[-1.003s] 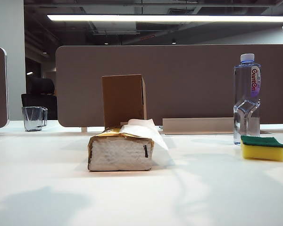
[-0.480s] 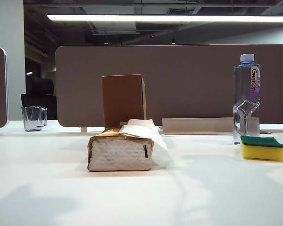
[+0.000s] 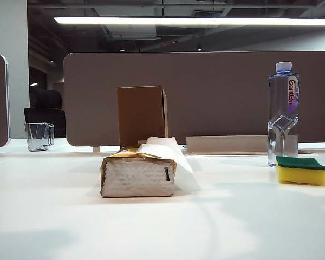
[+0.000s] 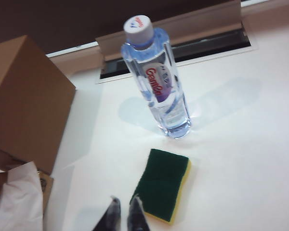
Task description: Move the sponge from left to right to wipe the table, avoiding obstacles on the table, and finally reaching the bottle of mineral water.
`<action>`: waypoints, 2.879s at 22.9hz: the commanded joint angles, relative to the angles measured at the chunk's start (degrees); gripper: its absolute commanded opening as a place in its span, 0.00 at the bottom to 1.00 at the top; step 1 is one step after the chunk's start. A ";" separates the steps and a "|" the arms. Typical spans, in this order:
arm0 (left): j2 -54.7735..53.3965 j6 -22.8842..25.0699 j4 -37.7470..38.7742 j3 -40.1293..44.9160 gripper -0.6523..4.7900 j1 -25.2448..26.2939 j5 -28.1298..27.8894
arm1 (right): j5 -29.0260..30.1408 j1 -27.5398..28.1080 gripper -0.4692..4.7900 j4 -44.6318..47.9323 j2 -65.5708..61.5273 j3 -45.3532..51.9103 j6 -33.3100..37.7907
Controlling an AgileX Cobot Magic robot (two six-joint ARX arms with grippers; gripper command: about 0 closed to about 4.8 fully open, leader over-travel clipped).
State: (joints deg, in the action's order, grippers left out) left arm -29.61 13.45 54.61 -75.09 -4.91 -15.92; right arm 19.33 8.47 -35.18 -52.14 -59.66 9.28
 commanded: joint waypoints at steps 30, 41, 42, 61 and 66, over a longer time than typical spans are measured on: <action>29.42 -11.32 -14.16 38.97 0.11 0.02 13.44 | -3.32 -0.76 0.08 9.73 43.23 35.89 2.89; 29.44 -17.35 -32.50 52.92 0.11 0.02 16.41 | -3.34 -0.76 0.08 17.70 44.74 46.66 3.15; 29.44 -17.33 -34.64 55.04 0.11 0.02 17.00 | -3.32 -0.76 0.08 18.97 44.74 48.39 3.10; 29.46 -11.89 -50.01 74.62 0.11 0.02 21.49 | -5.40 -0.76 0.08 22.97 44.54 58.29 -9.77; 29.46 -11.96 -46.36 74.62 0.11 0.02 21.09 | -5.55 -0.74 0.08 22.95 42.69 58.29 -9.70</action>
State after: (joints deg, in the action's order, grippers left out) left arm -0.08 1.45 6.87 -0.32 -4.89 5.26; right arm 13.85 7.73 -12.71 -8.84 -1.50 -0.32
